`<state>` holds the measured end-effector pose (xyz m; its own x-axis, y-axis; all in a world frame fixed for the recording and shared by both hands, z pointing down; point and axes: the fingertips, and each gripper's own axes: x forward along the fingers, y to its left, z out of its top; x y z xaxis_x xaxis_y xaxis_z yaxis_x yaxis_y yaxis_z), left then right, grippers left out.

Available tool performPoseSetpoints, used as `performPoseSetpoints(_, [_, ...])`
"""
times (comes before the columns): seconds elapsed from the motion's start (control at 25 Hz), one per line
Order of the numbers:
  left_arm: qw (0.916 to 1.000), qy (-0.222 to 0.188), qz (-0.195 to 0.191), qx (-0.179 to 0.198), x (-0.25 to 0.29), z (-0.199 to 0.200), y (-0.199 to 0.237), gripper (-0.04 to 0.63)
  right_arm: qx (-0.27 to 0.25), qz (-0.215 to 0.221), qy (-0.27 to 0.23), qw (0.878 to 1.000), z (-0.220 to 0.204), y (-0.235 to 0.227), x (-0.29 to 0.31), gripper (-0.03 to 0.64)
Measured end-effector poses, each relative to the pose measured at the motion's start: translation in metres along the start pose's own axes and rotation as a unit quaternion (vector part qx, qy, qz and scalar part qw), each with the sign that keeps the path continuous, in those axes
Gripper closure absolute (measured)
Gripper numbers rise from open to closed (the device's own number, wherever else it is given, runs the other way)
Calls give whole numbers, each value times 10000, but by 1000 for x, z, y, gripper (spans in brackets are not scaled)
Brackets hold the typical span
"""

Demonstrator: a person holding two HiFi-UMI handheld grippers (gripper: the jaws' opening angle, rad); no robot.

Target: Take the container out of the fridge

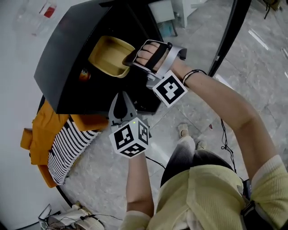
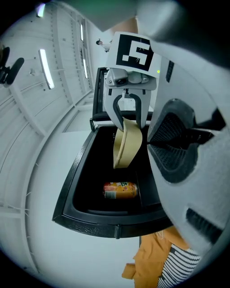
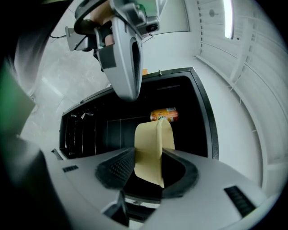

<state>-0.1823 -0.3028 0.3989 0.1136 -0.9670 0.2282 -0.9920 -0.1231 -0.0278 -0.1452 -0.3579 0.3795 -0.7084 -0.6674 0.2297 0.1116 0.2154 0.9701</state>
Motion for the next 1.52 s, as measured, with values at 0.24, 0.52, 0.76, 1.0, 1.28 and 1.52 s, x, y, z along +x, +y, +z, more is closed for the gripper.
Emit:
performPoseSetpoints(0.24, [10000,-83,-31,-46,-13,4,-17,571,65,154,110,9998,-2,11,-43,442])
performPoseSetpoints(0.52, [9999,-84,-145,-20,-26,2,-35,571,214,257,244,9991,-2,24,-86,443])
performPoseSetpoints(0.76, [9995,-167,-236,89,-39,7,-49,571,520,277,416,9974,-4,35,-121,443])
performPoseSetpoints(1.0, [9989,-308,-294,193,-52,17,-58,571,861,263,315,9954,6,34,-149,443])
performPoseSetpoints(1.28, [9984,-390,-325,267,-76,24,-63,571,1403,353,183,9893,29,37,-175,445])
performPoseSetpoints(1.52, [9982,-431,-287,318,-95,21,-63,571,2282,357,220,9727,39,38,-189,445])
